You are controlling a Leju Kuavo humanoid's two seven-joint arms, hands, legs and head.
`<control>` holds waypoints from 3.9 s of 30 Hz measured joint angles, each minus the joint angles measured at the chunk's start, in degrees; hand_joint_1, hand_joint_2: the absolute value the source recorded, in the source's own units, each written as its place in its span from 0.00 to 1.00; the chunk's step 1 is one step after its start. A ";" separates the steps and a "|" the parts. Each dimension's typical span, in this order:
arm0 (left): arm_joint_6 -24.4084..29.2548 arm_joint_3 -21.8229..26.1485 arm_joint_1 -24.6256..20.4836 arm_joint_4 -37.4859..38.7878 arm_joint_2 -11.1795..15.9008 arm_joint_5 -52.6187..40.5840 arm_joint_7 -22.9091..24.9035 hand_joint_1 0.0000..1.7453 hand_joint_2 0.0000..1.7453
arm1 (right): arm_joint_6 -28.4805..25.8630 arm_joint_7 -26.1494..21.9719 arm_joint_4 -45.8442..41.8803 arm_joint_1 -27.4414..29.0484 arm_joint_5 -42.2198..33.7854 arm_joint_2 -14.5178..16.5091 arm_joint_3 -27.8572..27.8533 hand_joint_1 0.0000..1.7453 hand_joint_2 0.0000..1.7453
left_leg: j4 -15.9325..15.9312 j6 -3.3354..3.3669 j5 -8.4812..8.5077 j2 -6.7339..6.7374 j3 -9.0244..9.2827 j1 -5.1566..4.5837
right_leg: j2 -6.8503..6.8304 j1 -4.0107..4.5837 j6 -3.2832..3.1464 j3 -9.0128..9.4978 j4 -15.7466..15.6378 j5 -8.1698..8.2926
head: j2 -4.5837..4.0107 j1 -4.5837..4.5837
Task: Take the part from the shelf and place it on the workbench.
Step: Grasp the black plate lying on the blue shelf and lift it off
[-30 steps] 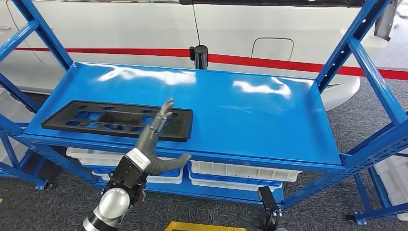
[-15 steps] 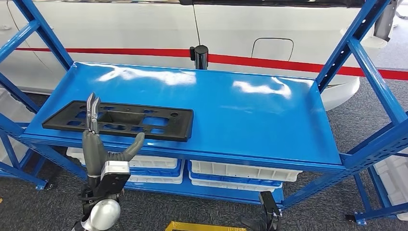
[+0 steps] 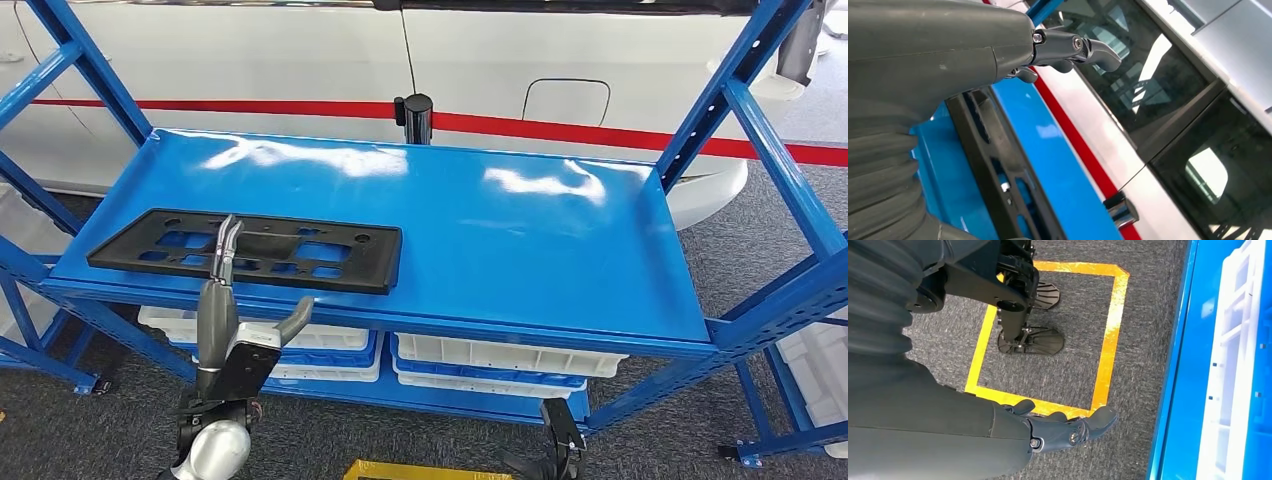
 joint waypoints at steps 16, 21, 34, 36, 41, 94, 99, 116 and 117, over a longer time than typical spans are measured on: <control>-3.71 -0.02 -0.88 2.66 1.70 -6.77 5.13 0.00 1.00 | 0.85 0.42 -0.01 0.00 0.84 -0.16 -0.32 0.00 1.00 | 0.00 0.00 0.00 0.00 0.01 0.00 | 0.00 0.00 0.00 0.00 0.00 0.00 | 0.00 -0.01; -6.33 0.00 -2.39 4.30 2.53 -7.26 6.26 0.00 1.00 | 0.97 0.70 -0.38 0.00 1.15 -0.23 -0.38 0.00 1.00 | 0.00 -0.01 0.01 0.00 0.01 0.00 | 0.00 0.00 0.00 0.00 0.00 0.00 | 0.00 0.00; -7.56 0.00 -3.72 7.21 2.68 -6.84 6.36 0.00 1.00 | 1.24 0.89 -0.94 -0.02 1.49 -0.23 -0.84 0.00 1.00 | 0.00 0.00 0.00 0.00 0.00 0.00 | 0.00 0.00 0.00 -0.01 0.00 0.00 | 0.00 -0.01; -7.62 0.00 -3.79 7.42 2.68 -6.80 6.39 0.00 1.00 | 1.26 0.89 -0.94 -0.01 1.50 -0.23 -0.85 0.00 1.00 | 0.00 0.00 0.00 0.00 0.00 0.00 | 0.00 0.00 0.00 -0.01 0.00 0.00 | 0.00 -0.01; -9.18 0.07 -3.98 8.11 2.70 -5.80 7.87 0.00 1.00 | 1.42 0.91 -0.94 -0.01 1.63 -0.23 -0.93 0.00 1.00 | 0.00 0.00 0.00 0.00 0.01 0.00 | 0.00 0.00 0.00 -0.01 0.00 0.00 | 0.00 0.00; 8.02 18.15 -20.65 36.06 0.68 -18.46 -2.90 1.00 1.00 | 2.81 2.79 -2.36 -0.07 6.17 0.75 -1.76 0.00 1.00 | 0.00 -0.01 0.04 0.02 0.00 0.01 | 0.02 0.00 -0.01 -0.01 0.03 0.00 | 0.00 0.01; 8.03 25.68 -20.43 30.46 -1.32 -22.93 -11.75 1.00 1.00 | 3.01 2.84 -2.36 -0.27 6.62 0.98 -1.73 0.00 1.00 | 0.01 -0.01 0.04 0.03 -0.01 0.01 | 0.04 0.01 -0.01 -0.03 0.04 0.00 | 0.00 0.01; 8.02 35.82 -22.91 16.48 -5.48 -23.59 -23.13 1.00 1.00 | 3.47 3.45 -2.36 -1.78 7.17 1.82 -1.60 0.00 1.00 | 0.01 -0.01 0.04 0.07 -0.01 0.00 | 0.08 0.01 0.00 -0.03 0.05 0.01 | 0.00 0.01; 8.02 35.81 -23.02 15.67 -5.60 -23.64 -23.17 1.00 1.00 | 3.49 3.50 -2.36 -1.91 7.20 1.90 -1.57 0.00 1.00 | 0.02 -0.01 0.04 0.07 0.00 -0.01 | 0.08 0.01 0.00 -0.03 0.04 0.01 | 0.00 0.02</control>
